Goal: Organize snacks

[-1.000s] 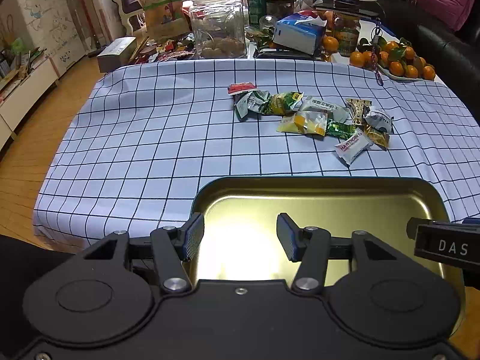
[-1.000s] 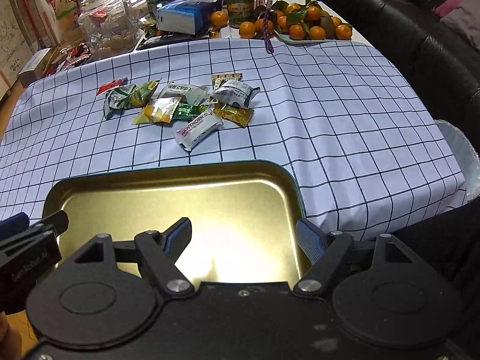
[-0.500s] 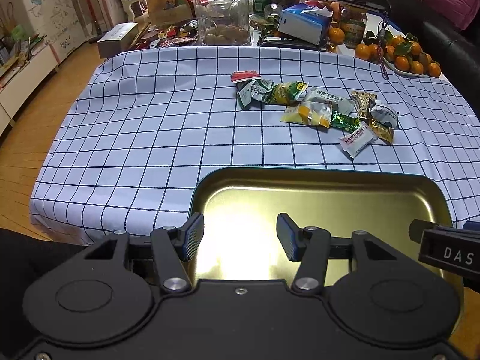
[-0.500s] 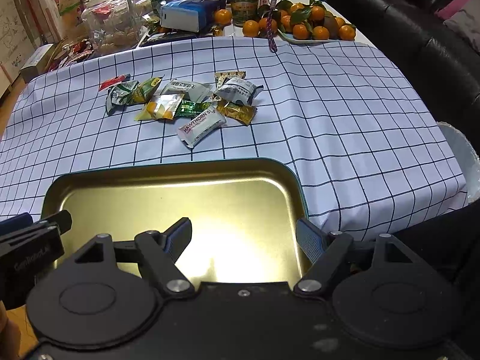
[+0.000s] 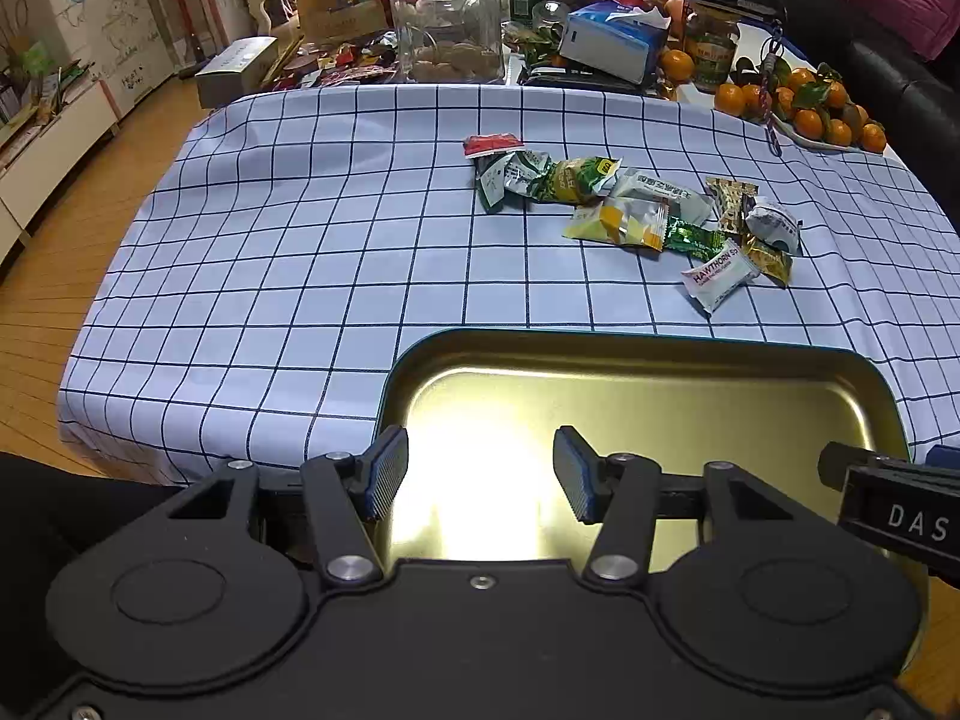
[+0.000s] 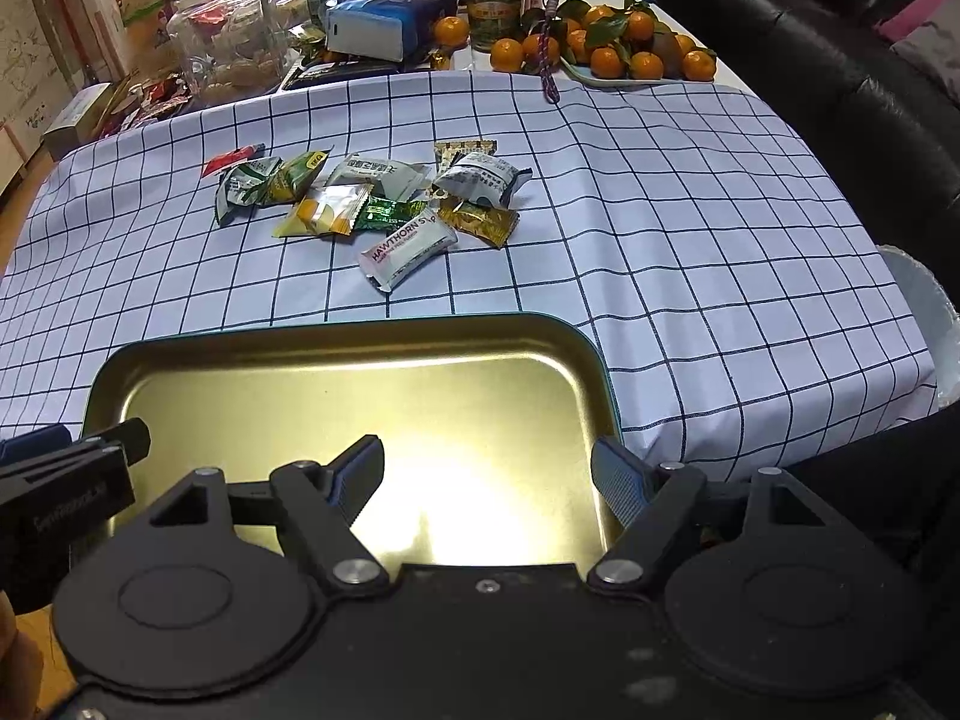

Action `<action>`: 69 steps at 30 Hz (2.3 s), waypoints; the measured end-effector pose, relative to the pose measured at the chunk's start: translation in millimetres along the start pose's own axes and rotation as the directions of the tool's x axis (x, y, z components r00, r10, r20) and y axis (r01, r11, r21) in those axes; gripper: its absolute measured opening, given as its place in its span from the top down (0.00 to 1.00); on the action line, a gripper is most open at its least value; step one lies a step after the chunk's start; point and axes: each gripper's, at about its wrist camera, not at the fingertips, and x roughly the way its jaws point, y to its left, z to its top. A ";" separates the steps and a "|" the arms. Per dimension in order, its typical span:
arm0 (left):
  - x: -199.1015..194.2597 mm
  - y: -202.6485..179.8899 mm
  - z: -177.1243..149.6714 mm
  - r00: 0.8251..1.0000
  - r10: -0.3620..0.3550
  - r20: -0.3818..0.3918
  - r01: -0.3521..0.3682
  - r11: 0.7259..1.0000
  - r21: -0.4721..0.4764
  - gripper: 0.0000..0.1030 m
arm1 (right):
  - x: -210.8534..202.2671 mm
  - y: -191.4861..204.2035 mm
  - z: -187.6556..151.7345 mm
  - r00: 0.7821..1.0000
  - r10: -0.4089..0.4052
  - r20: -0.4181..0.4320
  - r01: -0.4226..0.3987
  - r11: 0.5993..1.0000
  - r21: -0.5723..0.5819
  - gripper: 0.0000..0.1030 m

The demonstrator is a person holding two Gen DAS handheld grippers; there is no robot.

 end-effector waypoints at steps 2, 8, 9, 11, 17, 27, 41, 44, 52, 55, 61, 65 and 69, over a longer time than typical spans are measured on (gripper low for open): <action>0.2 -0.2 -0.1 1.000 0.000 0.000 0.000 1.000 0.001 0.44 | 0.3 0.1 0.1 1.000 -0.002 -0.002 0.002 1.000 0.000 0.23; 0.3 -1.0 0.0 1.000 0.000 -0.002 0.000 1.000 0.001 0.43 | 0.6 0.1 0.2 1.000 0.000 -0.004 0.000 1.000 0.000 0.23; 0.3 -1.0 -0.1 1.000 0.000 -0.002 0.000 1.000 0.002 0.43 | 0.6 0.1 0.2 1.000 0.000 -0.004 0.000 1.000 -0.001 0.23; 0.3 -1.2 -0.6 1.000 -0.001 -0.005 0.001 1.000 0.001 0.43 | 1.0 0.7 0.0 1.000 -0.001 -0.005 0.001 1.000 -0.004 0.24; -0.8 1.2 0.0 1.000 -0.014 -0.012 0.014 1.000 0.002 0.44 | -2.2 0.8 -1.0 1.000 0.013 0.006 -0.013 1.000 -0.004 0.28; -10.7 4.3 21.4 1.000 -0.012 0.013 0.012 1.000 0.003 0.44 | -2.7 -2.3 15.8 0.994 0.084 -0.064 -0.085 0.996 -0.020 0.38; 21.9 8.8 118.0 1.000 0.009 -0.016 -0.009 1.000 0.001 0.44 | 28.5 -26.4 132.1 0.995 0.004 -0.098 -0.001 1.000 0.031 0.38; 32.4 8.8 140.5 1.000 0.014 -0.023 -0.014 1.000 -0.003 0.44 | 40.6 -30.6 159.0 0.993 0.017 -0.117 -0.007 0.996 0.084 0.38; 69.2 -2.1 179.3 0.998 0.045 -0.039 -0.044 0.999 0.026 0.44 | 84.1 -28.7 210.7 0.983 0.014 -0.184 0.021 0.983 0.184 0.38; 84.9 -3.4 180.3 0.997 0.040 -0.066 -0.038 0.999 0.032 0.44 | 103.9 -28.6 217.5 0.973 0.011 -0.229 0.034 0.981 0.189 0.38; 108.1 2.3 185.2 0.987 0.022 -0.157 -0.024 1.000 -0.011 0.44 | 129.2 -33.0 215.8 0.955 0.023 -0.296 0.059 0.962 0.266 0.40; 109.5 7.2 191.2 0.987 -0.003 -0.163 -0.005 0.999 -0.048 0.44 | 136.8 -26.6 220.3 0.952 0.054 -0.303 0.038 0.956 0.290 0.40; 110.6 9.6 193.6 0.985 -0.018 -0.169 0.007 0.998 -0.064 0.44 | 146.3 -18.7 221.1 0.949 0.030 -0.313 0.055 0.964 0.259 0.40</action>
